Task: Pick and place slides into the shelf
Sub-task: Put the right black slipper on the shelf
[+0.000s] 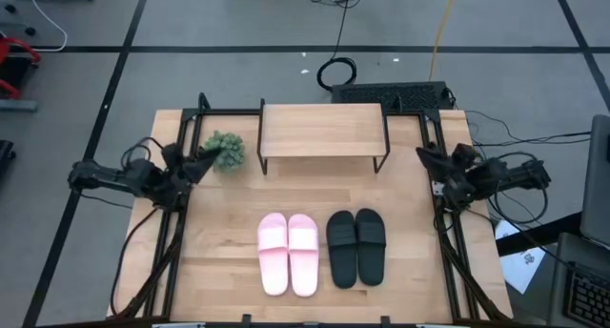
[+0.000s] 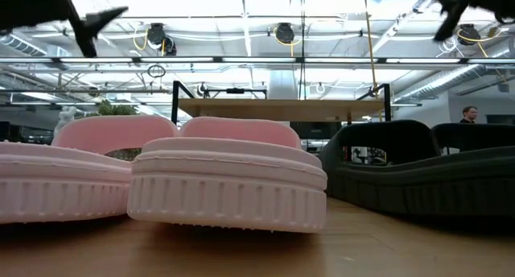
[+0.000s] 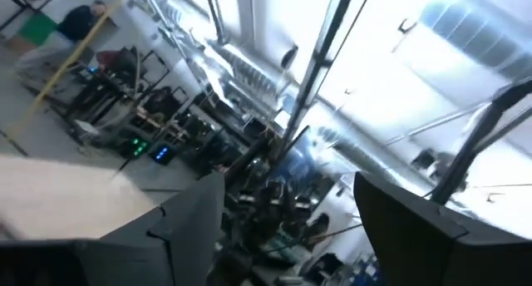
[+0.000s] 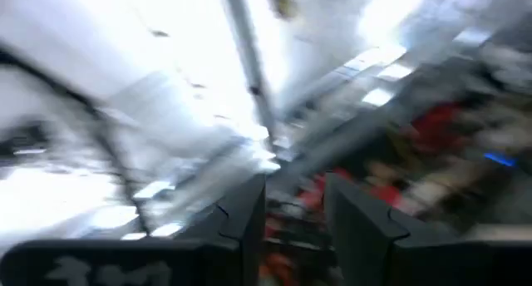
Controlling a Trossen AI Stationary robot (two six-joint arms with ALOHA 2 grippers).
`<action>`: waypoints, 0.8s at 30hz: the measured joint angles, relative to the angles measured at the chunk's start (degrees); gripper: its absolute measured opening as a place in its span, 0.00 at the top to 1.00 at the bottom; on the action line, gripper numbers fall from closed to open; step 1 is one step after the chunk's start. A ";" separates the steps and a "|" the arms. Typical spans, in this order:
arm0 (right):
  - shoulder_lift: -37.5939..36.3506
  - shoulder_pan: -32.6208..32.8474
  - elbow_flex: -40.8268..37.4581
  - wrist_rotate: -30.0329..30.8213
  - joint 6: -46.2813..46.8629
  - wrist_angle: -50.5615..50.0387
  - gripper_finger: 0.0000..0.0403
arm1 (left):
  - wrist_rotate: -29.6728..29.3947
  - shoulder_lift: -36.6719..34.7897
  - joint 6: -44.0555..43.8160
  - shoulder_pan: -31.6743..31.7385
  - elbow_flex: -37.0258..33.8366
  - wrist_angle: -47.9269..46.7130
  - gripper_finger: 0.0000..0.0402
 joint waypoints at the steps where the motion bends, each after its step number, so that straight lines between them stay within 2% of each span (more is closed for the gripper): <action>1: 1.22 0.00 0.37 -2.55 -1.10 2.37 0.72 | 0.15 0.09 0.55 -0.09 2.04 -3.01 0.33; 3: 4.19 0.02 1.86 -6.59 -3.59 6.00 0.72 | 0.15 1.05 0.81 -0.60 7.15 -10.28 0.33; 6: 9.82 0.16 7.78 -10.41 -7.39 4.68 0.72 | 0.17 4.31 0.53 -2.21 16.36 -21.05 0.33; 9: 16.72 0.95 17.85 -14.31 -11.25 -3.66 0.72 | 0.13 10.28 0.59 -4.68 26.29 -30.44 0.33; 11: 21.57 2.08 26.30 -15.73 -13.26 -13.06 0.72 | 0.05 15.23 1.05 -6.53 33.77 -36.12 0.33; 16: 34.91 6.12 47.53 -15.68 -17.31 -36.78 0.72 | -2.96 28.98 -1.09 -12.07 51.42 -53.34 0.33; 21: 45.08 13.05 62.90 -15.40 -24.37 -45.06 0.72 | -7.66 41.20 -9.14 -19.20 67.46 -71.94 0.33; 24: 49.04 19.10 68.84 -8.34 -25.19 -51.92 0.72 | -9.31 47.05 -14.67 -24.03 74.94 -80.98 0.33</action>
